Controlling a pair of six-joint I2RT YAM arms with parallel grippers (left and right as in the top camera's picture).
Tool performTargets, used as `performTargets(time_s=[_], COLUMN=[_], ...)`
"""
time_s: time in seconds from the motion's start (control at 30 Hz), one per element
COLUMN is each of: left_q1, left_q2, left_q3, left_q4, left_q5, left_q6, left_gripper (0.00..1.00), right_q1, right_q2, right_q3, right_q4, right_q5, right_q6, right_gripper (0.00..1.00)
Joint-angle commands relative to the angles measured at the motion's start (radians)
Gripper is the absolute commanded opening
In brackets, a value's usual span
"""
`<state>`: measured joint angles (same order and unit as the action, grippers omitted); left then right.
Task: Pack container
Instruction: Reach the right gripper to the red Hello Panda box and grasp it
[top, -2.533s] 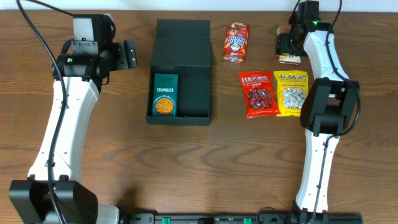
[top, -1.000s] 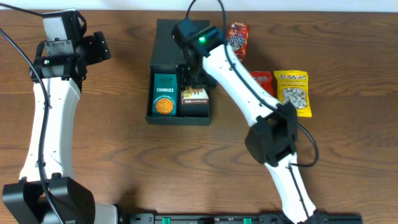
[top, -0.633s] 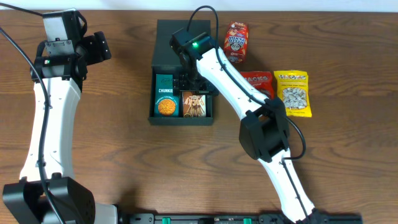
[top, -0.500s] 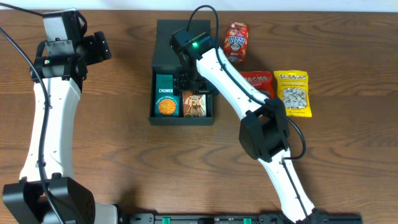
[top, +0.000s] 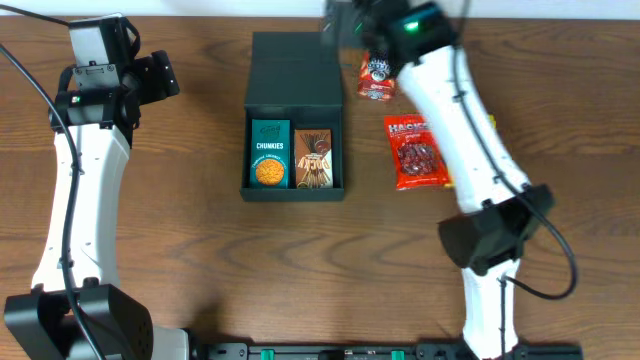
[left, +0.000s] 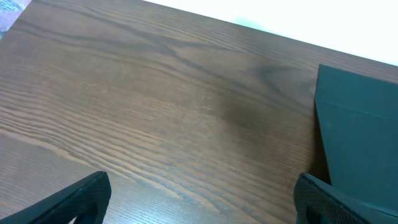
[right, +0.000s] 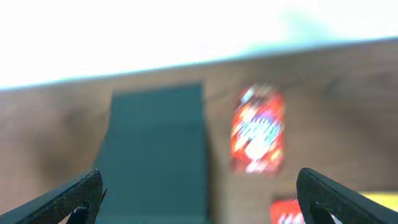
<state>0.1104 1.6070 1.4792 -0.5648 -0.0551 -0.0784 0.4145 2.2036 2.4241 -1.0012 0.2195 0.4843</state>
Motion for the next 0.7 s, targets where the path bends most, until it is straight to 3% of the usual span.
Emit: performTargets(time_s=[0.0,0.23,0.67], left_q1=[0.002,0.002,0.003], left_q2=[0.003,0.003,0.004], left_q3=[-0.003,-0.003,-0.003], left_q4=[0.000,-0.010,-0.005], left_q5=[0.003,0.003,0.003], left_q6=[-0.008,-0.034,-0.034], left_gripper=[0.95,0.95,0.95], right_q1=[-0.068,-0.145,-0.132], right_q2=[0.090,0.292,0.404], right_q3=[-0.014,-0.014,-0.015], right_q4=[0.034,0.113,0.190], right_q5=[0.074,0.064,0.025], right_q6=[-0.026,0.061,0.029], right_gripper=[0.99,0.99,0.99])
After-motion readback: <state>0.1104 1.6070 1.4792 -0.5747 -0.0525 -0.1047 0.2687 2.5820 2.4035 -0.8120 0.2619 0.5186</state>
